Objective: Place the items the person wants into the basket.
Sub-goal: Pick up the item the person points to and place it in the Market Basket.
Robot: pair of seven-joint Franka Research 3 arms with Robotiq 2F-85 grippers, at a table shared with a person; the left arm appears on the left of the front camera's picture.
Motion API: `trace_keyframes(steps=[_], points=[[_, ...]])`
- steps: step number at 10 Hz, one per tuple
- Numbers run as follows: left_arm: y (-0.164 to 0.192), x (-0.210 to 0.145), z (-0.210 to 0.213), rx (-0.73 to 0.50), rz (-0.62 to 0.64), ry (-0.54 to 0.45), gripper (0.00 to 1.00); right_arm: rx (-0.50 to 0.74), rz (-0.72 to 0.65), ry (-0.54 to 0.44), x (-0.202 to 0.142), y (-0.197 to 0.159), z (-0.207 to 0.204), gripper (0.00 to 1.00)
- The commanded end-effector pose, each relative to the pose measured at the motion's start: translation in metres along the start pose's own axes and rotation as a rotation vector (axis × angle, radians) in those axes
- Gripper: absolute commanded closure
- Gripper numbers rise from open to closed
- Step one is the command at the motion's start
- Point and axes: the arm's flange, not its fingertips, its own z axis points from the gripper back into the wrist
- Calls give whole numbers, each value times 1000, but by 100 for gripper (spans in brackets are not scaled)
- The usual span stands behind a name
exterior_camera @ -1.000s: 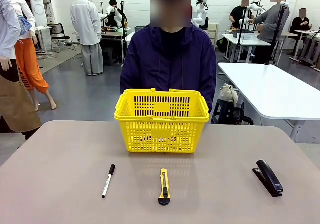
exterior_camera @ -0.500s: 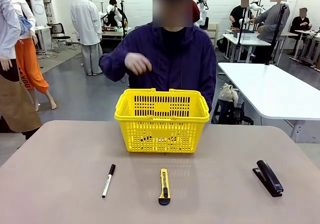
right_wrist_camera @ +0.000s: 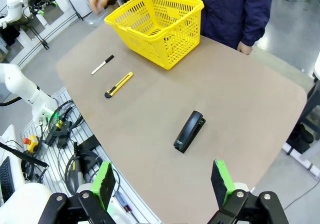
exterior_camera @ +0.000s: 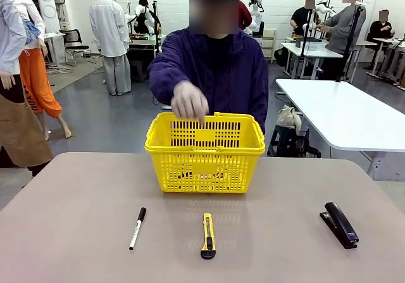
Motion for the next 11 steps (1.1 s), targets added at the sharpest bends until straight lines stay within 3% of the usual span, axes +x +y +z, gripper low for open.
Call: trace_keyframes(steps=[1,9,11], points=[[1,-1,1,-6,-21,-22,0,17,12,-34,2,-1,0,0],[0,0,0,0,0,0,0,17,12,-34,2,-1,0,0],[-39,77,-10,90,9,94,0,17,12,-34,2,-1,0,0]])
